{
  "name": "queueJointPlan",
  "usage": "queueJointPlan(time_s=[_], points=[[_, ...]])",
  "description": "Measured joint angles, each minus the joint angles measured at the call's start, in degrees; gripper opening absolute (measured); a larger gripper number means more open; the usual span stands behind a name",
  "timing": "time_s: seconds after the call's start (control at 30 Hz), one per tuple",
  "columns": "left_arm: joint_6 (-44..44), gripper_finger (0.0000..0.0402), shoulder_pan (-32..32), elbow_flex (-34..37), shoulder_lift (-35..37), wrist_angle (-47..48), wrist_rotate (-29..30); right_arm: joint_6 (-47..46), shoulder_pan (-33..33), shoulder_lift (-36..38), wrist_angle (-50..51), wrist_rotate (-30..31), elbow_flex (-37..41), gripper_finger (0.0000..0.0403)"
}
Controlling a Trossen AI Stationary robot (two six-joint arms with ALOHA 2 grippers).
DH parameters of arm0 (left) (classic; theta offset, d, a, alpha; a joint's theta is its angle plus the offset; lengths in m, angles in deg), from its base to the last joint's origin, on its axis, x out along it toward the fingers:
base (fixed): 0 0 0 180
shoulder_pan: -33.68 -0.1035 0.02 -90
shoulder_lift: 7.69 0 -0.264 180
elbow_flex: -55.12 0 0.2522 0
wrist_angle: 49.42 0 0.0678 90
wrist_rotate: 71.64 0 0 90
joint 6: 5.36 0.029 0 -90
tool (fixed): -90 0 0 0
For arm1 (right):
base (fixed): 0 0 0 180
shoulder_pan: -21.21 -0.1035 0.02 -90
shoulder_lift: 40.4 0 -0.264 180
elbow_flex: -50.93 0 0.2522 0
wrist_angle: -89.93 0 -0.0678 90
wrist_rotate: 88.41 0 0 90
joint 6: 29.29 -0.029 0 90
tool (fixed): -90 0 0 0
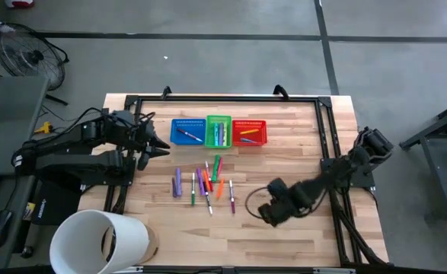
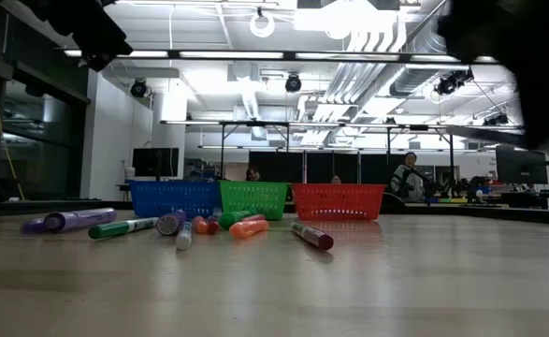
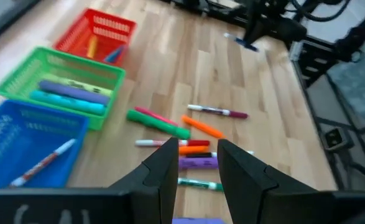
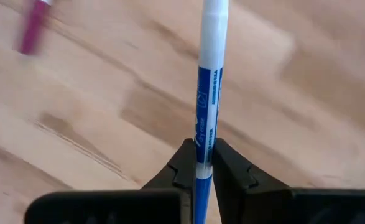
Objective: Pick & Place Markers
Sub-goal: Put the blue marker into the blue bin
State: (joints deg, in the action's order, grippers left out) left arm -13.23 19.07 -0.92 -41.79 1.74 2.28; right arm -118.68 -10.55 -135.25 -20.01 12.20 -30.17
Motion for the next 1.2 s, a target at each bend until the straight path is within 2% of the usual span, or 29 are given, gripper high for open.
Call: queueJointPlan(time_s=[0.2, 0.4, 0.63, 0.77, 0.9, 1.07, 1.2], points=[[-2.9, 0.0110, 0.0, 0.0, -4.1, -4.2, -5.4, 23.6, 8.3, 0.0, 0.3, 0.6, -5.1, 0.0022], [-6.8, 0.0110, 0.0, 0.0, -8.6, -11.4, -8.9, 41.6, 17.1, 0.0, -0.5, 4.0, -11.0, 0.0022], [-9.2, 0.0110, 0.0, 0.0, -12.1, -21.8, -8.8, 58.4, 25.3, 0.1, -11.4, 6.7, -18.0, 0.0022], [-10.8, 0.0110, 0.0, 0.0, -14.3, -29.2, -7.2, 64.9, 28.3, 0.1, -21.1, 4.6, -20.0, 0.0022], [-11.9, 0.0110, 0.0, 0.0, -15.5, -37.3, -2.7, 67.9, 30.5, 0.1, -29.8, 1.6, -20.0, 0.0022], [-11.9, 0.0110, 0.0, 0.0, -18.7, -45.6, -0.2, 69.9, 32.2, 0.1, -35.6, -0.3, -19.9, 0.0022], [-11.9, 0.0110, 0.0, 0.0, -20.3, -48.5, 0.7, 70.4, 32.9, 0.1, -40.2, -1.8, -19.9, 0.0022]])
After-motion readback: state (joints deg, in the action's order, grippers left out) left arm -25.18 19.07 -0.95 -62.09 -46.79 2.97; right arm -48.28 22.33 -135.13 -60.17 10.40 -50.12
